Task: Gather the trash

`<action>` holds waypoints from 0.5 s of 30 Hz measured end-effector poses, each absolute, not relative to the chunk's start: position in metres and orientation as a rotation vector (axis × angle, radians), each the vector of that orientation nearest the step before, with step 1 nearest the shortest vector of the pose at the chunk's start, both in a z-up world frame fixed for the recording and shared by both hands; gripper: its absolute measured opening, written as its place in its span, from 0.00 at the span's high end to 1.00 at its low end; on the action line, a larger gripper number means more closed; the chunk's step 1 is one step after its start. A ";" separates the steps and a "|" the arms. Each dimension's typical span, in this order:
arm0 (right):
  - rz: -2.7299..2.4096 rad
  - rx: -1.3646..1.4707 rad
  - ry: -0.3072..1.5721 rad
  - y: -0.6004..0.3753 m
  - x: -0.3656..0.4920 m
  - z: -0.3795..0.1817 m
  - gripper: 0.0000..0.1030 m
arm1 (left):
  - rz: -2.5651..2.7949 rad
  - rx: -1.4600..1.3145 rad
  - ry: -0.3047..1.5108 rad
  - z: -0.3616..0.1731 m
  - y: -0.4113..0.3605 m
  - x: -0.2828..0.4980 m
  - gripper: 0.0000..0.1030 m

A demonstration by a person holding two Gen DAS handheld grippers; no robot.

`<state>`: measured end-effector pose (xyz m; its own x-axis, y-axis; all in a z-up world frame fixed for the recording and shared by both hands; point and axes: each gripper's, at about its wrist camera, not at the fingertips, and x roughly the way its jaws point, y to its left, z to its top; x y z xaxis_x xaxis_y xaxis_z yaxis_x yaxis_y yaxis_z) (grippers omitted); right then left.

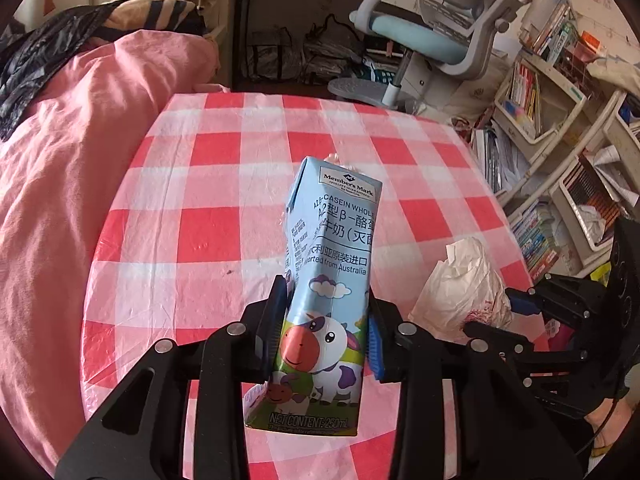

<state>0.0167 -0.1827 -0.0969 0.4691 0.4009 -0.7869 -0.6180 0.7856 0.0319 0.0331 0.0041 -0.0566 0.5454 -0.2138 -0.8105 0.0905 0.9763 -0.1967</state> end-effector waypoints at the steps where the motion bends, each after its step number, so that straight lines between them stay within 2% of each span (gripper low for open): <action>1: 0.627 -0.277 0.873 -0.184 0.016 -0.095 0.69 | -0.175 -0.150 0.966 -0.053 0.006 0.033 0.68; 15: 0.612 -0.338 0.829 -0.167 0.016 -0.094 0.68 | -0.125 -0.186 0.910 -0.036 0.024 0.030 0.68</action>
<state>0.0155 -0.1668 -0.0945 0.5193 0.3718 -0.7695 -0.6257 0.7787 -0.0460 0.0297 0.0239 -0.0362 0.6084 -0.1860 -0.7715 0.0292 0.9767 -0.2125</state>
